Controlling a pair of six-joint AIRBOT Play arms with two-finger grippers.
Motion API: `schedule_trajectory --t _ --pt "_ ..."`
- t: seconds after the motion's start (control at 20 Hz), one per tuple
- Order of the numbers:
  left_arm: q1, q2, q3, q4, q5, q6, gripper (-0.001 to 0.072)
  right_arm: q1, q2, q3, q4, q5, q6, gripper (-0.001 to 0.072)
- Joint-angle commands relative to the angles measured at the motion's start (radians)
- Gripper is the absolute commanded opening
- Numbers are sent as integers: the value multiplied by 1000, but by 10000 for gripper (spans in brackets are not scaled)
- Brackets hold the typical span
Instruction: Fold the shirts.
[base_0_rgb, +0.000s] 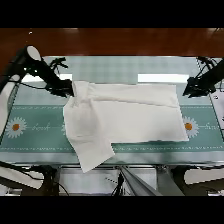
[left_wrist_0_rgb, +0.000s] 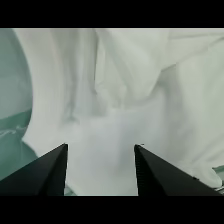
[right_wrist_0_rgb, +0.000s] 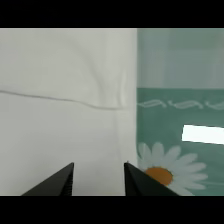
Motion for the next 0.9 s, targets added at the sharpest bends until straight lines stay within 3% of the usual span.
schedule_trajectory --t 0.0,0.15,0.25,0.35,0.4,0.45,0.85 --pt "78 182 -151 0 -6 10 500 -90 114 -53 -81 23 -2 423" --pt "139 386 -512 -32 93 12 537 -200 191 -168 49 -48 -31 497" --pt "180 499 -748 -116 142 51 537 -246 210 -234 176 -87 -73 497" --pt "214 561 -914 -175 155 100 540 -248 211 -272 200 -110 -82 497" --pt "222 571 -969 -178 154 116 628 -243 211 -284 200 -123 -82 496" --pt "222 571 -1007 -177 155 124 670 -240 211 -291 200 -134 -83 496" --pt "105 565 -1085 -317 281 134 669 -240 211 -296 200 -176 -90 494"
